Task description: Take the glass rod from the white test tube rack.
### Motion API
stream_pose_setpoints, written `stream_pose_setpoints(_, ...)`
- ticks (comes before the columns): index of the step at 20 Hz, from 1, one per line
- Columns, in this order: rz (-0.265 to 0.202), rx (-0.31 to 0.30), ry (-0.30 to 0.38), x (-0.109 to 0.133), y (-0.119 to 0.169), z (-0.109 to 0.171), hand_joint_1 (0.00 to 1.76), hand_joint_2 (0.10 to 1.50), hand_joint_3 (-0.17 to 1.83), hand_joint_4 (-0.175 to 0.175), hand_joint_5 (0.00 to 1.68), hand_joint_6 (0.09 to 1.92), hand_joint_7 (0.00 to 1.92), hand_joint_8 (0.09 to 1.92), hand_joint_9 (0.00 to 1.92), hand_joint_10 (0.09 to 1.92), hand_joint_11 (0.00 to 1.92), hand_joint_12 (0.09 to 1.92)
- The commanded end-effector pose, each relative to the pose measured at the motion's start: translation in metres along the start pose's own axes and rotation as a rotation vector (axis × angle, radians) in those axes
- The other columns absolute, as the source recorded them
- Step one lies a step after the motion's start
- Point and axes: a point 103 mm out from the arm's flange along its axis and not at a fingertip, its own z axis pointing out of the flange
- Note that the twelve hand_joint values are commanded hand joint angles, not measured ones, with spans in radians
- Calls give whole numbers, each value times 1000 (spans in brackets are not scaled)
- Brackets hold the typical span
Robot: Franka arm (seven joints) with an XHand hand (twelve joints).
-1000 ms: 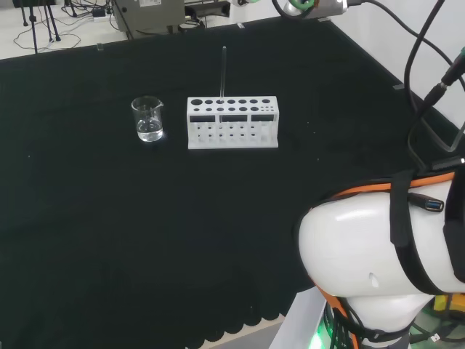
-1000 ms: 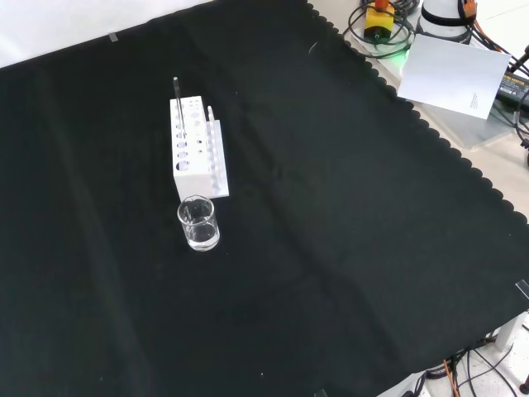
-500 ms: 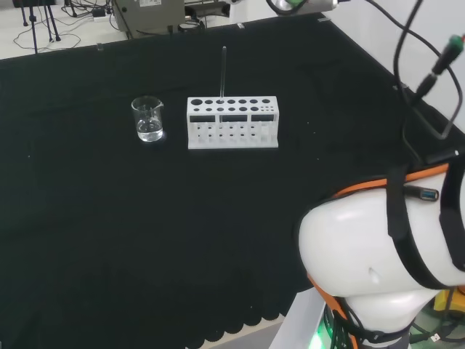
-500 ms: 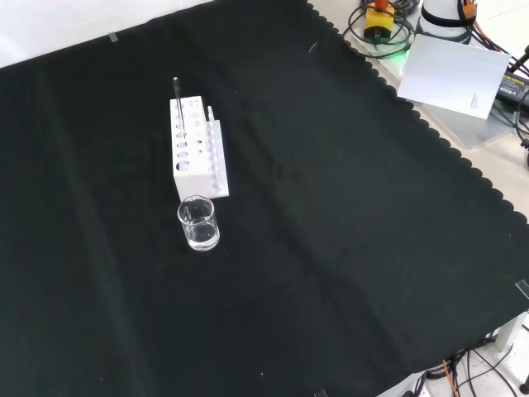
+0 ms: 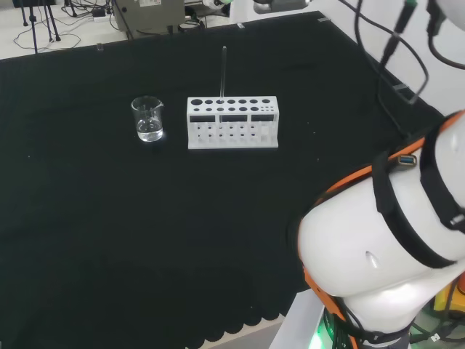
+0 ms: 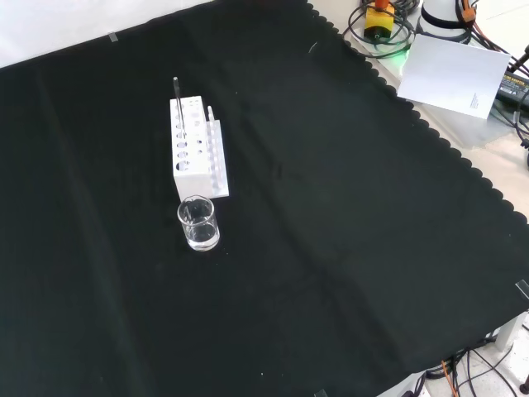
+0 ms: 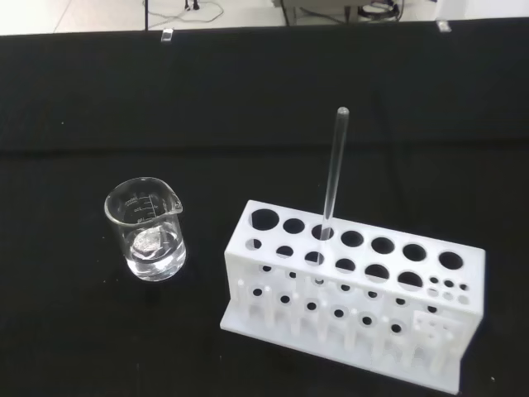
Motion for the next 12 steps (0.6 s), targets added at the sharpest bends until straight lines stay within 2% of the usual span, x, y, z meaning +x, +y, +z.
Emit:
stream_pose_setpoints(1,-26,-8,22,-11,64,12,570,883,470,-125,126,87,140,830,353,885,0,1364)
stream_pose_setpoints(3,-44,-10,30,-17,78,20,571,883,473,-130,167,87,166,840,377,882,0,1379)
stream_pose_setpoints(9,-33,17,42,-34,112,46,577,884,479,-146,289,87,228,858,455,867,0,1432)
stream_pose_setpoints(12,-43,33,34,-39,126,59,579,886,480,-151,337,93,268,871,501,868,13,1451)
